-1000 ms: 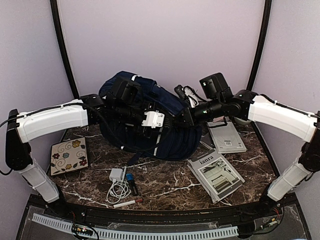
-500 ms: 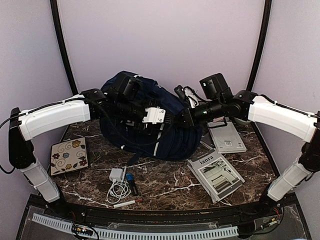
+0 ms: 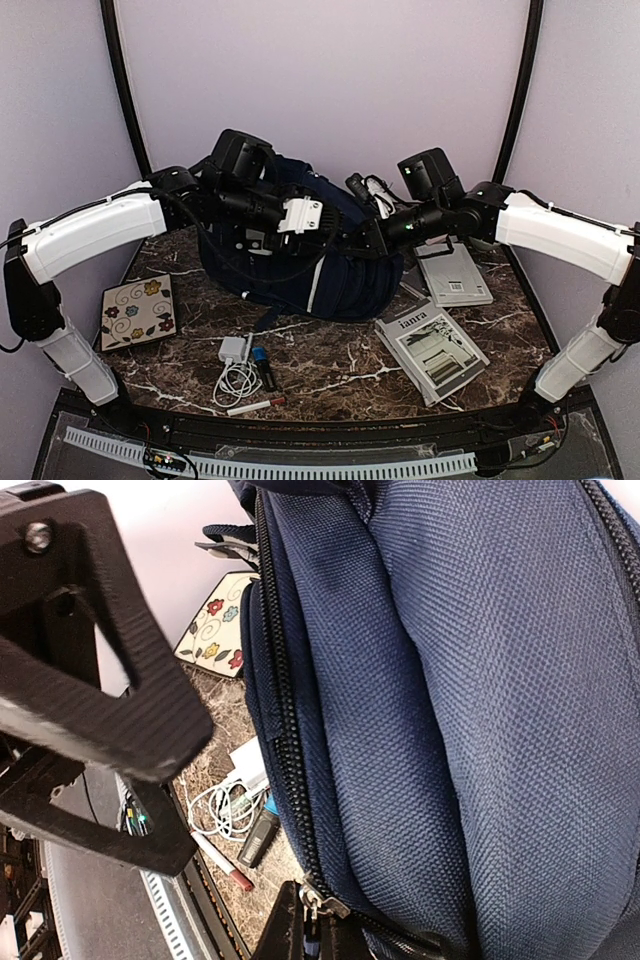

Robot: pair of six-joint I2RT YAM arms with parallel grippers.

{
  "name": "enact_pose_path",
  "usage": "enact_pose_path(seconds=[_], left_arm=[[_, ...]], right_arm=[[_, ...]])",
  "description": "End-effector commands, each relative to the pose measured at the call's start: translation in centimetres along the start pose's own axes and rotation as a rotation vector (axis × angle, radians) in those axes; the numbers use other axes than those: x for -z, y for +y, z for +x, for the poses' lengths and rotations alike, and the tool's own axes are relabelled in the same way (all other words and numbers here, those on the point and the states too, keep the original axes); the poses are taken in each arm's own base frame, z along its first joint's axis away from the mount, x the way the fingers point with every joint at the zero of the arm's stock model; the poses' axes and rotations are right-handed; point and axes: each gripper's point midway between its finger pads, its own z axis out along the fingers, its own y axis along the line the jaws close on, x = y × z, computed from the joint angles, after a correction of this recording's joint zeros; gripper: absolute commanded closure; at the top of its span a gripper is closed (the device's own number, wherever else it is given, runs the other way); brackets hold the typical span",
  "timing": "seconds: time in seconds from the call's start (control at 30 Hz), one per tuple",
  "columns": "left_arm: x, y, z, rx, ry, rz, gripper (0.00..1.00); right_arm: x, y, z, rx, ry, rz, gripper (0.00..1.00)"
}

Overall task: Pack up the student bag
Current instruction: Unzip the second largest pocket of the student bag.

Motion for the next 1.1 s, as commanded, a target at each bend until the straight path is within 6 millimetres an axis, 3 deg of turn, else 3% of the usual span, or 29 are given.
enact_pose_path(seconds=[0.0,0.43,1.07], left_arm=[[0.7,0.1,0.5,-0.015,0.044,0.016,0.40],[-1.0,-1.2,2.9,-0.031,0.135,0.077,0.43],[-3.3,-0.2,7.2,-0.117,0.313,0.016,0.39]], right_arm=[[0.4,1.1,-0.2,0.037,-0.015,-0.032,1.00],[0.4,1.0,-0.2,0.034,-0.017,-0.026,1.00],[0.5,1.3,-0.2,0.039,-0.015,-0.043,1.00]])
